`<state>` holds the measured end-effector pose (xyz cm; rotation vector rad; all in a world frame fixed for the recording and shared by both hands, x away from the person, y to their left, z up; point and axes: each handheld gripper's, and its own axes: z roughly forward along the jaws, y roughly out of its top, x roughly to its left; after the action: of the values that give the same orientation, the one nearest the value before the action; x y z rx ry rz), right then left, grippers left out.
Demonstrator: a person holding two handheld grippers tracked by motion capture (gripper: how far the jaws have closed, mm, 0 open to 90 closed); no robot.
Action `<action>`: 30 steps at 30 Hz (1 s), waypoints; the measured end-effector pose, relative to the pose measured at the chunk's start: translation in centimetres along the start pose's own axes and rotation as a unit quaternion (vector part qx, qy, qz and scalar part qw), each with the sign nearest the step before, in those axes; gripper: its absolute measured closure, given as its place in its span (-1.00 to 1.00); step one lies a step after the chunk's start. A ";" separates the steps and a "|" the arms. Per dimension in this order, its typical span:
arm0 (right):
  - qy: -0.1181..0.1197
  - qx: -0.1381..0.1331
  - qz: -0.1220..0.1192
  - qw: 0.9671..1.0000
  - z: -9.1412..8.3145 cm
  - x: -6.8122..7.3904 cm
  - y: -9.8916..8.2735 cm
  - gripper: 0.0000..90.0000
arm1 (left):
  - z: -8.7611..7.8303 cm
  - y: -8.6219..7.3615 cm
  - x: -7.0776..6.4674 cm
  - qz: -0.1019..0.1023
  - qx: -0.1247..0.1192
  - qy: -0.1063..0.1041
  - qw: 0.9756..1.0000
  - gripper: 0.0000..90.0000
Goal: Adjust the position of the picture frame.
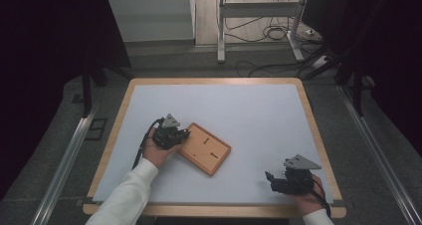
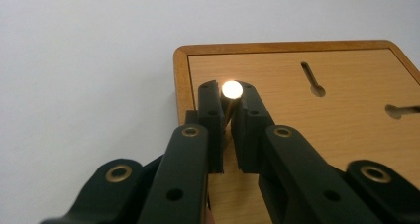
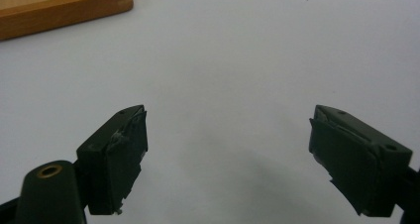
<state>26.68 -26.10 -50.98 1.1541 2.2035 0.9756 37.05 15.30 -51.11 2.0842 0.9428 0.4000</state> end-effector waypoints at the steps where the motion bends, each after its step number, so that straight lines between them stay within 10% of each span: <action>1: 0.000 0.000 0.000 1.000 0.0 0.0 0.0 -0.65 | 0.1 0.1 -0.2 0.003 -0.001 -0.003 1.000 0.86; 30: 0.002 0.002 -0.002 1.000 0.0 0.1 0.0 -0.65 | 3.5 2.7 -2.9 0.029 0.000 -0.050 0.998 0.87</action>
<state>26.64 -26.05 -51.03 1.1488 2.2103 0.9728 38.38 10.20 -51.09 2.1140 0.8255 0.3219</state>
